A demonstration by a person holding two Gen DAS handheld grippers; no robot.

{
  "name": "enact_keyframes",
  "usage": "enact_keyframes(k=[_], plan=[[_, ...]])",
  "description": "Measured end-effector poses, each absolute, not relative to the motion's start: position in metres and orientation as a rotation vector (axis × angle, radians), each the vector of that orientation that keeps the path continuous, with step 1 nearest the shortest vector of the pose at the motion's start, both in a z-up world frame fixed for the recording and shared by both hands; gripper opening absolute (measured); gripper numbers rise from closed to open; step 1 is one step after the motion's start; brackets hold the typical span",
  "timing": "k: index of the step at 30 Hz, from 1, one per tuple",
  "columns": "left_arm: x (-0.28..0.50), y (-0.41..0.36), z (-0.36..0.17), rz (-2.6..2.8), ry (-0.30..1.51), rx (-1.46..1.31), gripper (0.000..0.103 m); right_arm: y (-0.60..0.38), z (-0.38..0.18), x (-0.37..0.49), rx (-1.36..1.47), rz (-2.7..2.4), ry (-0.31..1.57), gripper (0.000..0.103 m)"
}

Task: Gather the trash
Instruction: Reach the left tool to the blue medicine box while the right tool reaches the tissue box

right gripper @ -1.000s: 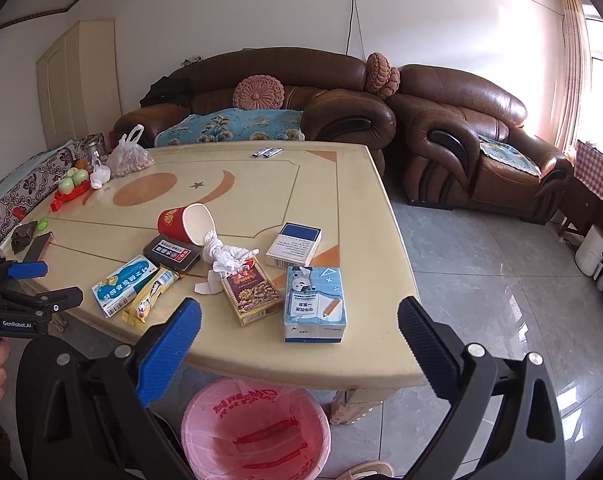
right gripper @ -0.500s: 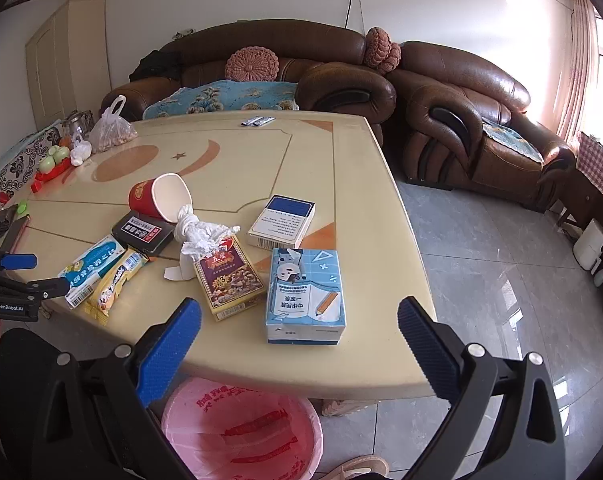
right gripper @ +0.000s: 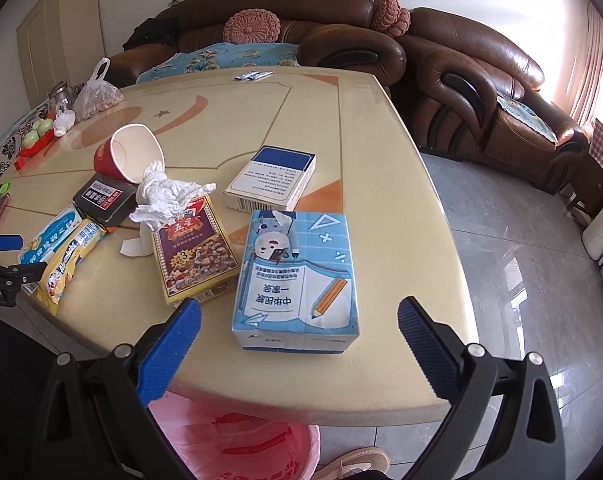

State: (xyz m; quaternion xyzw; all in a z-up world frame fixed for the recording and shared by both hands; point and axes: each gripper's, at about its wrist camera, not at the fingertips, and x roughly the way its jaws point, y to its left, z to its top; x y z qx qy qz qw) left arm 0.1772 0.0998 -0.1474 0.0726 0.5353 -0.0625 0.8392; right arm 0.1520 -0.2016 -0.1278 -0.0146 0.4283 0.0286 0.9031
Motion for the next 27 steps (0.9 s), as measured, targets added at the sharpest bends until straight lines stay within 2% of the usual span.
enact_keyframes(k=[16, 17, 21, 22, 24, 27], plan=[[0.194, 0.104, -0.162, -0.245, 1.126, 0.151, 0.098, -0.202, -0.155, 0.176, -0.049, 0.04, 0.907, 0.096], [0.194, 0.104, -0.162, -0.25, 1.122, 0.152, 0.098, -0.202, -0.156, 0.176, -0.054, 0.034, 0.906, 0.094], [0.196, 0.103, -0.161, -0.258, 1.126, 0.152, 0.096, -0.201, -0.16, 0.176, -0.054, 0.043, 0.91, 0.07], [0.196, 0.103, -0.161, -0.261, 1.128, 0.153, 0.096, -0.202, -0.16, 0.175, -0.048, 0.043, 0.909, 0.069], [0.198, 0.102, -0.159, -0.271, 1.127, 0.161, 0.09, -0.201, -0.16, 0.175, -0.047, 0.039, 0.906, 0.069], [0.197, 0.097, -0.153, -0.289, 1.135, 0.176, 0.065, -0.202, -0.16, 0.175, -0.038, 0.03, 0.909, 0.068]])
